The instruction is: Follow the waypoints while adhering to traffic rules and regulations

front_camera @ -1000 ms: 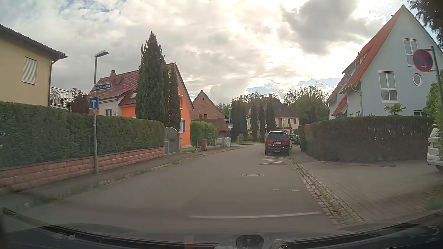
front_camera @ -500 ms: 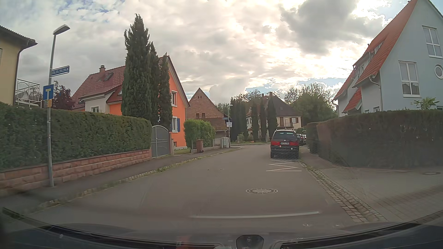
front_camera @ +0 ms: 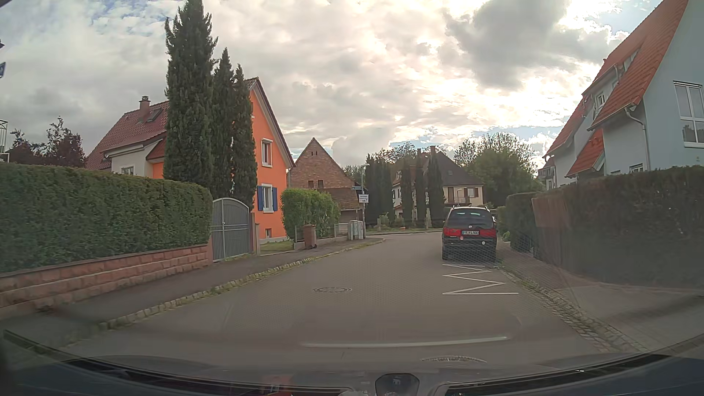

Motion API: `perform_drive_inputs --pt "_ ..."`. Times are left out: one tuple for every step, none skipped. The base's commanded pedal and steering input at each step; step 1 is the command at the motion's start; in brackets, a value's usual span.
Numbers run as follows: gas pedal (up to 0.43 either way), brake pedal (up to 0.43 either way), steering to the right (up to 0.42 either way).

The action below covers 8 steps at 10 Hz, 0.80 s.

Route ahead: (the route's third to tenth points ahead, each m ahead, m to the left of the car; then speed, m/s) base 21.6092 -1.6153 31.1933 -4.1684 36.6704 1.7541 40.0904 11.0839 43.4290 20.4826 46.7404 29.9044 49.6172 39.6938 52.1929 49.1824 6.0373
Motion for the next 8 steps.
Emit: perform_drive_inputs --pt "0.039 0.0 0.004" --pt "0.039 0.0 0.006" --pt "0.039 0.0 0.006" --pt "0.039 0.0 0.008" --pt "0.039 0.0 0.012" --pt "0.039 0.0 0.015" --pt "0.039 0.0 0.018" --pt "0.039 0.0 0.018"
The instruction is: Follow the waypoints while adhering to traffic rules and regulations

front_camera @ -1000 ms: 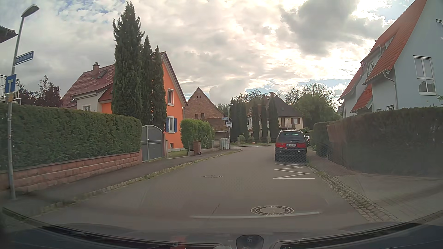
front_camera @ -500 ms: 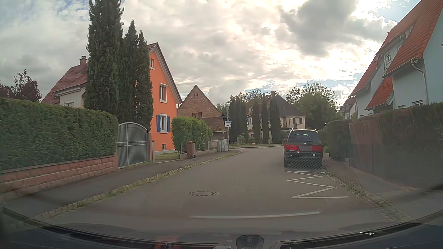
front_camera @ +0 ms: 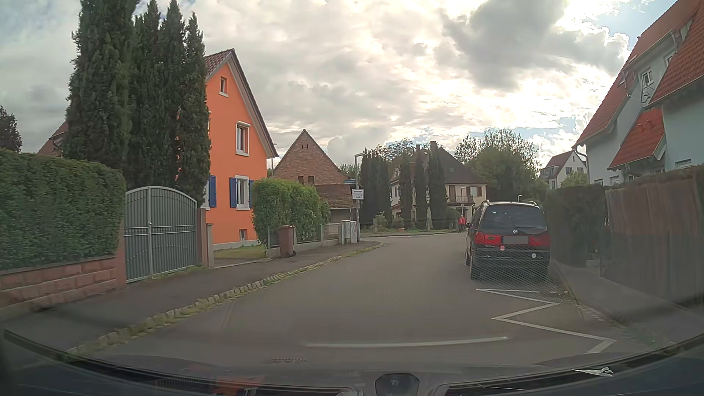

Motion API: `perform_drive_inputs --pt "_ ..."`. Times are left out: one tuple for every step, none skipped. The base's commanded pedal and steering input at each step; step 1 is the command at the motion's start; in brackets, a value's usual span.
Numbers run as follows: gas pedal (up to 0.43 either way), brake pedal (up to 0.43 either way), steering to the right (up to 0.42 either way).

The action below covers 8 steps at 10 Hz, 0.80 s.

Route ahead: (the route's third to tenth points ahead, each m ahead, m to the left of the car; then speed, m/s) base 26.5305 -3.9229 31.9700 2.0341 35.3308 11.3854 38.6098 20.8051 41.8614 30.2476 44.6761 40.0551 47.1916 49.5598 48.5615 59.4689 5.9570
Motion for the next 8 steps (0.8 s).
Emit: perform_drive_inputs --pt "0.039 0.0 0.018" --pt "0.039 0.0 0.019" --pt "0.039 0.0 0.02" --pt "0.039 0.0 0.023" --pt "0.039 0.0 0.026" --pt "0.039 0.0 0.034" --pt "0.039 0.0 0.045" --pt "0.028 0.0 0.052"
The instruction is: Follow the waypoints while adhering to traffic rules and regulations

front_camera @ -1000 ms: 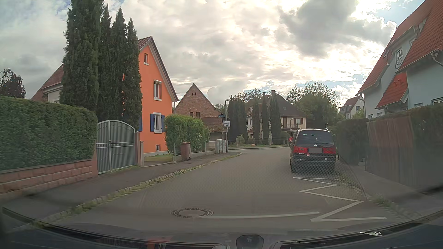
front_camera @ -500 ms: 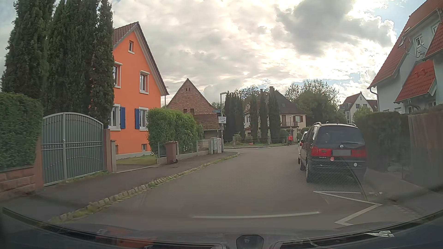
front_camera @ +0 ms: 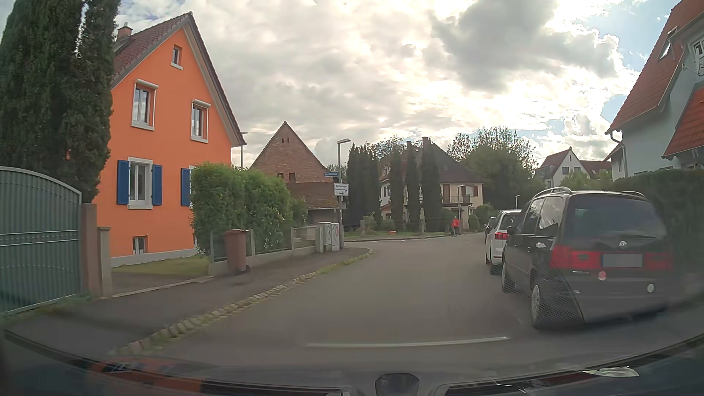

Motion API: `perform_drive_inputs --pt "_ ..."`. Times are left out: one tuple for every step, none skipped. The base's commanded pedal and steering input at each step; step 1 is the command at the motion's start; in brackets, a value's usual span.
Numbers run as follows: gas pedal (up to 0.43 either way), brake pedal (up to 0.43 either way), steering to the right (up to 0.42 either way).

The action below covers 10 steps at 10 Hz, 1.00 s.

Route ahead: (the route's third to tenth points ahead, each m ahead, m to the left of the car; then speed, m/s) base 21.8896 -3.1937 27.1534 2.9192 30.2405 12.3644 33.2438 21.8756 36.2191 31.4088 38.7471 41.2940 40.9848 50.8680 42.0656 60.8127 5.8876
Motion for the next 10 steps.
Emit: perform_drive_inputs --pt "0.0 0.0 0.059" --pt "0.0 0.0 0.063" --pt "0.0 0.0 0.064" --pt "0.0 0.0 0.067" --pt "0.0 0.0 0.071" --pt "0.0 0.0 0.075" --pt "0.0 0.0 0.079" --pt "0.0 0.006 0.081" --pt "0.0 0.012 0.084" --pt "0.0 0.03 0.086"
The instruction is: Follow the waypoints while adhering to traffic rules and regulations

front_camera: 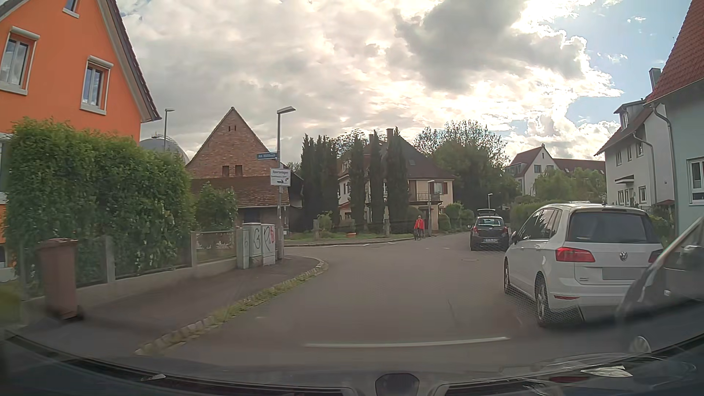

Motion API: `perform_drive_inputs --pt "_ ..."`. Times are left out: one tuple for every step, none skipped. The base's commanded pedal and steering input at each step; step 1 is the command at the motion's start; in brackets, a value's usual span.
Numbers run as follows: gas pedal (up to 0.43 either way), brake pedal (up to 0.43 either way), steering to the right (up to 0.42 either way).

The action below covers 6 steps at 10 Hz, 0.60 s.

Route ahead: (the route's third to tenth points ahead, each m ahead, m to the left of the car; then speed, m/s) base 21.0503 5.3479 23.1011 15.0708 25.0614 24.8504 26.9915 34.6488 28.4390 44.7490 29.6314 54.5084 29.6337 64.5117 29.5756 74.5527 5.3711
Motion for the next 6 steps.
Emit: perform_drive_inputs --pt "0.0 0.043 0.087" --pt "0.0 0.055 0.087" --pt "0.0 0.067 0.087" --pt "0.0 0.085 0.088" --pt "0.0 0.098 0.088" --pt "0.0 0.104 0.088"
